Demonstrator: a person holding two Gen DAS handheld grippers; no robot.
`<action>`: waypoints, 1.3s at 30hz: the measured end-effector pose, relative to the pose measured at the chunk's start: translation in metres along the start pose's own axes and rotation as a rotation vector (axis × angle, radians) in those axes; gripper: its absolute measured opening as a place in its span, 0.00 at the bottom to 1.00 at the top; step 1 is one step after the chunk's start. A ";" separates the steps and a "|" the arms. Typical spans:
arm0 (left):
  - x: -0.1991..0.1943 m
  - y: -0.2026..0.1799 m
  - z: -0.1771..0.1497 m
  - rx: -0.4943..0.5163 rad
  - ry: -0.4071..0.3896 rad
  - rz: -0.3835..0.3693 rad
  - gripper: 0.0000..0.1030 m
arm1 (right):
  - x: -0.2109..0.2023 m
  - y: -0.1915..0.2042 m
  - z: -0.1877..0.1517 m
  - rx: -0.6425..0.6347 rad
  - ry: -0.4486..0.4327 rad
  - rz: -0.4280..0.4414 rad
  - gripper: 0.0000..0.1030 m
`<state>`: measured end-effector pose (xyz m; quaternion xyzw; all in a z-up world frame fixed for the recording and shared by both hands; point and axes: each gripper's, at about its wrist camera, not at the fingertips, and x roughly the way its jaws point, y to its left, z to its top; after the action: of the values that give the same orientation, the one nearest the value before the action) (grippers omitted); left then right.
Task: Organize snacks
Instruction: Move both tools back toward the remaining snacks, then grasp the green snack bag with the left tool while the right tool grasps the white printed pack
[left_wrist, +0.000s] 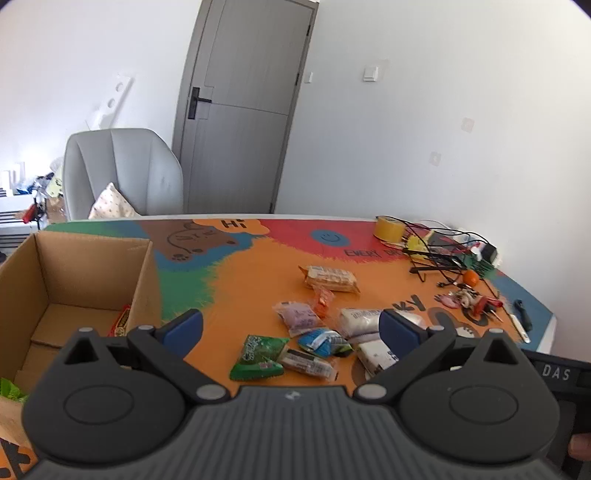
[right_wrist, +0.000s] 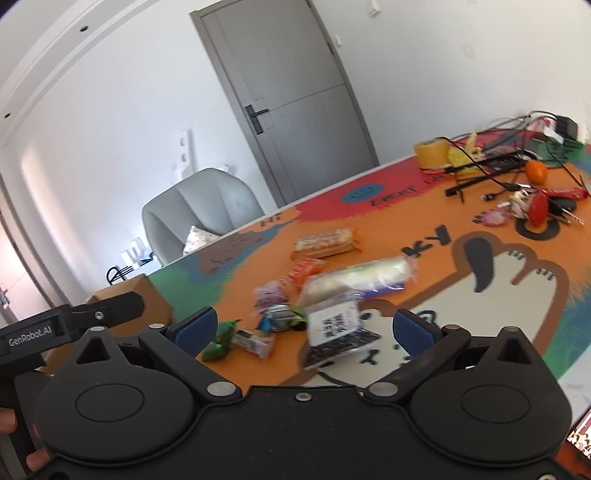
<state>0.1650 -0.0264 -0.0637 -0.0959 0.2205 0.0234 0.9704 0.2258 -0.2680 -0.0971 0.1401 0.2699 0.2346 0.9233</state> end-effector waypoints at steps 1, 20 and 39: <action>0.002 -0.001 0.000 0.005 -0.001 0.002 0.97 | 0.001 -0.004 0.000 0.006 0.001 -0.002 1.00; 0.082 0.002 -0.023 0.000 0.142 0.047 0.64 | 0.058 -0.019 -0.012 0.001 0.086 -0.040 0.88; 0.113 0.027 -0.036 -0.032 0.175 0.117 0.63 | 0.096 -0.008 -0.013 -0.056 0.120 -0.063 0.88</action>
<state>0.2499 -0.0064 -0.1490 -0.0998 0.3091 0.0751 0.9428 0.2928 -0.2239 -0.1524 0.0916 0.3224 0.2207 0.9159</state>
